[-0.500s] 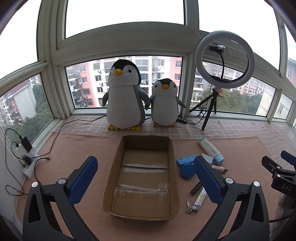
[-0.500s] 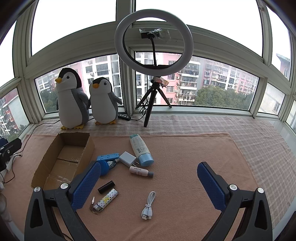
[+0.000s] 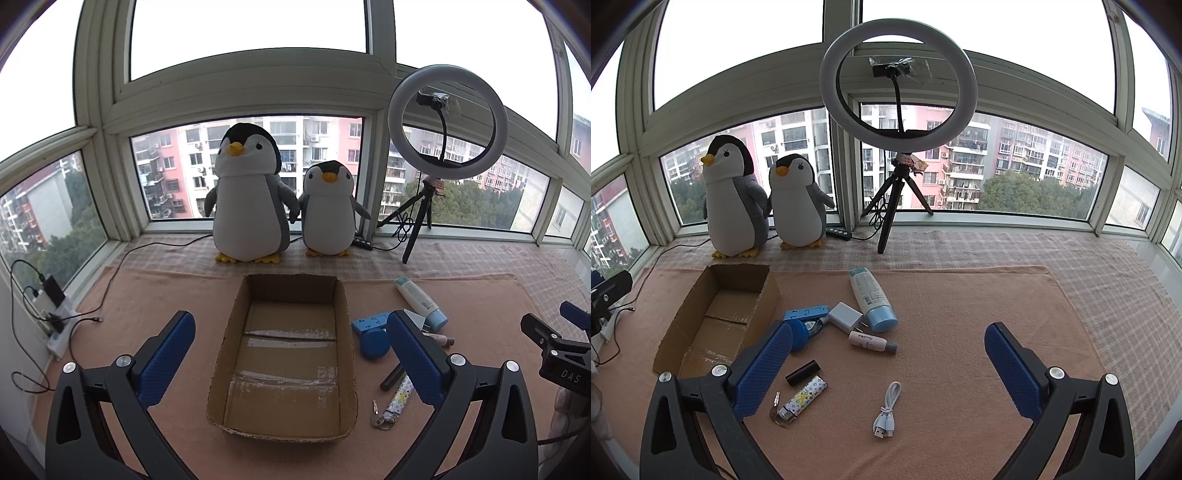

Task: Organize rigid objects
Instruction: 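Move the right gripper toward the scattered items beside the box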

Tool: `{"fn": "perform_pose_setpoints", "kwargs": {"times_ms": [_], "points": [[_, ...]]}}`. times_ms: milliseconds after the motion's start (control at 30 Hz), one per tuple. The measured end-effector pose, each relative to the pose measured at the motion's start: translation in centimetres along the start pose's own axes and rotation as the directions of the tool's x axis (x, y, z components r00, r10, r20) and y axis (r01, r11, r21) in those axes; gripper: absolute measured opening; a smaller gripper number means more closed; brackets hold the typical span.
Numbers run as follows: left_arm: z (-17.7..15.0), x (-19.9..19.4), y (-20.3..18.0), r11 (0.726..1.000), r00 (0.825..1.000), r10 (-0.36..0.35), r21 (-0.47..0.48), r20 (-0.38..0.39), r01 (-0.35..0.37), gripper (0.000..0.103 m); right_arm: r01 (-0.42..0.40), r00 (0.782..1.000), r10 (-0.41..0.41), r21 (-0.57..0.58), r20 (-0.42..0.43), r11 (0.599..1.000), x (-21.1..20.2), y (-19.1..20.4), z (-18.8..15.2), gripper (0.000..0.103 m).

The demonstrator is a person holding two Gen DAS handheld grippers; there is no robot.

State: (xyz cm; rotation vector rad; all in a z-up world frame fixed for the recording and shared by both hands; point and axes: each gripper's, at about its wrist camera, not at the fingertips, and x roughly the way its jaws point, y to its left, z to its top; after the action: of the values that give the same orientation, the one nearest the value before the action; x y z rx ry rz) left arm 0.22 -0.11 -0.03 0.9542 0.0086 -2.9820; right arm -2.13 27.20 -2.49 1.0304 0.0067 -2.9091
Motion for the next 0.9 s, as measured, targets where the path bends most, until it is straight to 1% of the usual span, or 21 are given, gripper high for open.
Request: {"fn": "perform_pose_setpoints", "kwargs": {"times_ms": [900], "points": [[0.14,0.32,-0.17,1.000,1.000,0.007,0.003,-0.001,-0.007,0.103,0.001,1.000,-0.001,-0.004,-0.006,1.000,0.29,0.09,0.12,0.103]]}}
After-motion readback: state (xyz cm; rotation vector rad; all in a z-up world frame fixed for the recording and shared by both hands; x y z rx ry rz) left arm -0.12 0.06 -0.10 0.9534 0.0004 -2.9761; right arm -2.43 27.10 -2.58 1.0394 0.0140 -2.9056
